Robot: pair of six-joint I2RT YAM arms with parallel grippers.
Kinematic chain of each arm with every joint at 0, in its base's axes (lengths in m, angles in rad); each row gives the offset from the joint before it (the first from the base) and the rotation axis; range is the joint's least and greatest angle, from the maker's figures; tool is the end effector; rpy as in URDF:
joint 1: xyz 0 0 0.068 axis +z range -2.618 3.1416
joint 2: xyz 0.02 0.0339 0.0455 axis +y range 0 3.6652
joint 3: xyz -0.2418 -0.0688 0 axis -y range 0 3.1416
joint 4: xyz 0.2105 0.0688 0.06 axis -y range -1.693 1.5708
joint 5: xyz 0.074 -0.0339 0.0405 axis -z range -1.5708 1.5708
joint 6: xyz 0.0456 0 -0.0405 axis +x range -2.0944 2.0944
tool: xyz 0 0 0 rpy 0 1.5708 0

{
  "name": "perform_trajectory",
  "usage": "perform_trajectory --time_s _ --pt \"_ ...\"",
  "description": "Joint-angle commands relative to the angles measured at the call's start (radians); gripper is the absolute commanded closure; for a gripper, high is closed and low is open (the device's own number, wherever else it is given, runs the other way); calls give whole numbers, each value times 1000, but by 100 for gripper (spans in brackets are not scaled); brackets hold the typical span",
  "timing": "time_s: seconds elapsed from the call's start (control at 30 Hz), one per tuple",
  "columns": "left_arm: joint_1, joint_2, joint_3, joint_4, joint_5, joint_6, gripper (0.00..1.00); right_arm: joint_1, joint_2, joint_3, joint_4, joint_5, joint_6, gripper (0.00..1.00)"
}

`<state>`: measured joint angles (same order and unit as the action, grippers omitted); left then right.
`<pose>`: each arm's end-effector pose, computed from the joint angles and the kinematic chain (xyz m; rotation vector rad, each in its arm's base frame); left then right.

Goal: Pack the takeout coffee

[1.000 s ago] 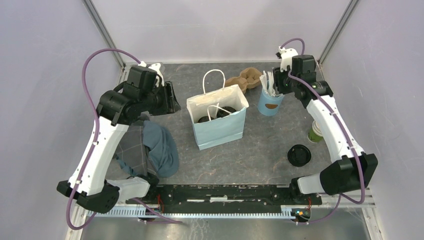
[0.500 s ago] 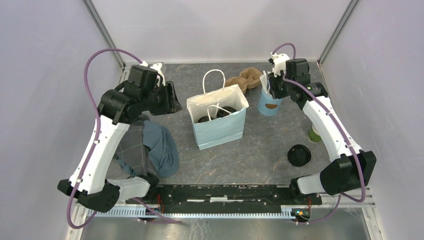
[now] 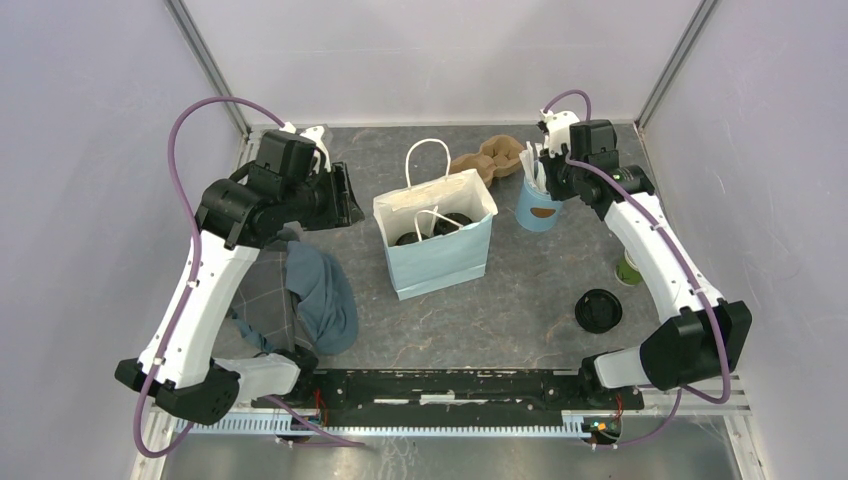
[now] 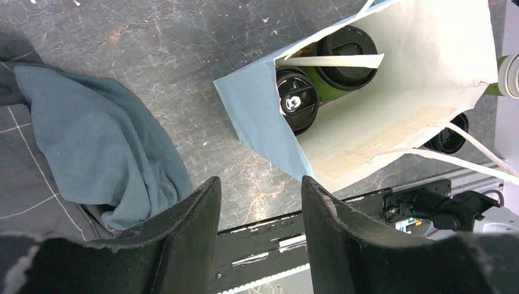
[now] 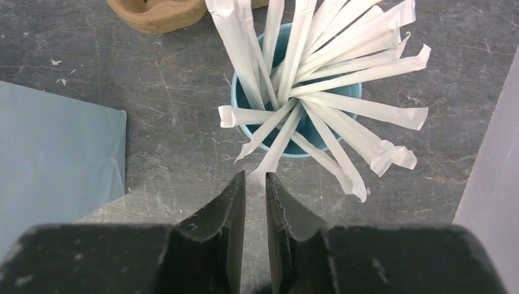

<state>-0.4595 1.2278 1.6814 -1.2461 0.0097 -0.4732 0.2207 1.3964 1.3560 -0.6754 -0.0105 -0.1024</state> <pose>0.1661 -0.0827 0.4022 -0.0117 2.4118 -0.4551 0.2741 0.0620 0.3246 -0.3734 2.2570 0.0736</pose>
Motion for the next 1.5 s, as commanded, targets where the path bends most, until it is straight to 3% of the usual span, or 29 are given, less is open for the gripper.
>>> perform_trajectory --time_s 0.0,0.27,0.47,0.57,0.9,1.23,1.33,1.47 --pt "0 -7 8 31 15 25 42 -2 16 10 -4 72 -2 77" --pt "1 -9 8 33 13 25 42 -3 39 -8 25 98 -2 78" --pt "0 -11 9 30 12 27 42 -3 50 -13 53 103 -8 87" --pt "1 -13 14 28 8 24 42 -1 28 52 -7 135 -3 100" --pt "1 -20 0 59 2 -1 42 -3 -138 386 -167 72 13 100" --pt "1 -37 -20 74 16 -13 42 -2 -249 502 -163 -294 -26 100" --pt "0 -42 -19 73 10 -13 42 -2 -280 478 -125 -546 -25 100" --pt "1 -52 -27 72 -7 -12 42 4 -333 321 -61 -932 -2 100"
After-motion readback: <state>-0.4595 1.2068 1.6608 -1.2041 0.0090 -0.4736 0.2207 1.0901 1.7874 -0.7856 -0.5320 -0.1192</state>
